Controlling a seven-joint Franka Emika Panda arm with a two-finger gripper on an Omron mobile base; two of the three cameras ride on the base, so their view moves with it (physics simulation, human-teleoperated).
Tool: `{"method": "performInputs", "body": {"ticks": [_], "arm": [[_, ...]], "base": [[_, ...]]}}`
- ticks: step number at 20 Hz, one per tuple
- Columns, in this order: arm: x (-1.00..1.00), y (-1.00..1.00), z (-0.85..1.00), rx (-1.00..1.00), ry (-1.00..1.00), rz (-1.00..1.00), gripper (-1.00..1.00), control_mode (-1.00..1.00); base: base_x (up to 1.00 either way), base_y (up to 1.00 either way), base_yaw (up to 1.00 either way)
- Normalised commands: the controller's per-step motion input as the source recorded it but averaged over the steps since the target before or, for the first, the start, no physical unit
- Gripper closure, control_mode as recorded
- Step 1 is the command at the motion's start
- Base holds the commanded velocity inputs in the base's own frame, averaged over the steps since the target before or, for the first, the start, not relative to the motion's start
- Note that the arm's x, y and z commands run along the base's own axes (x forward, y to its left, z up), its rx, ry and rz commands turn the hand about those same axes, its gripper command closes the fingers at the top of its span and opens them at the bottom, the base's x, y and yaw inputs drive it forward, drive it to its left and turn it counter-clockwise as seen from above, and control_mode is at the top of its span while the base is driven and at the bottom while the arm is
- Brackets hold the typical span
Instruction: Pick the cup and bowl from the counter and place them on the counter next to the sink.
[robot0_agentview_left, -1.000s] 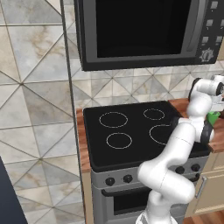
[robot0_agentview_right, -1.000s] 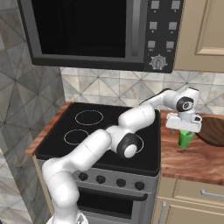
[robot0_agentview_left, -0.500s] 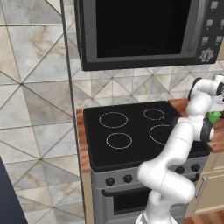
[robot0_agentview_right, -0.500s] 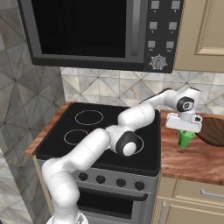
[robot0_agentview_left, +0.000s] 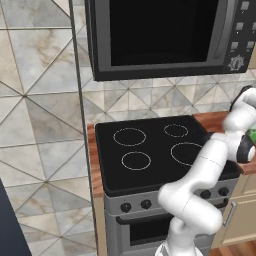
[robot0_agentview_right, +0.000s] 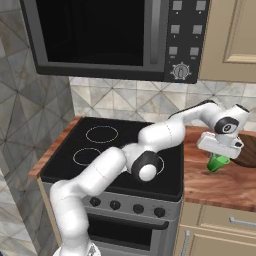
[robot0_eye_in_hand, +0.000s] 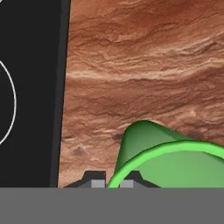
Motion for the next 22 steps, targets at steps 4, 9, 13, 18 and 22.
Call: {"method": "performInputs", "body": {"ticks": [4,9,13,18,22], "arm": [[-0.36,0.0,0.47,0.0,-0.13,0.0,1.0,-1.0],[-0.63,0.07,0.63,0.0,-0.12,0.0,1.0,-1.0],[-0.98,0.31,0.53,0.0,-0.17,0.0,1.0,-1.0],[-1.0,0.52,0.36,0.0,-0.17,0.0,1.0,-1.0],[-0.77,0.97,0.08,0.0,-0.19,0.0,1.0,-1.0]], "base": [[0.0,0.0,0.0],[0.0,0.0,0.0],[0.0,0.0,0.0],[0.0,0.0,0.0],[0.0,0.0,0.0]]}}
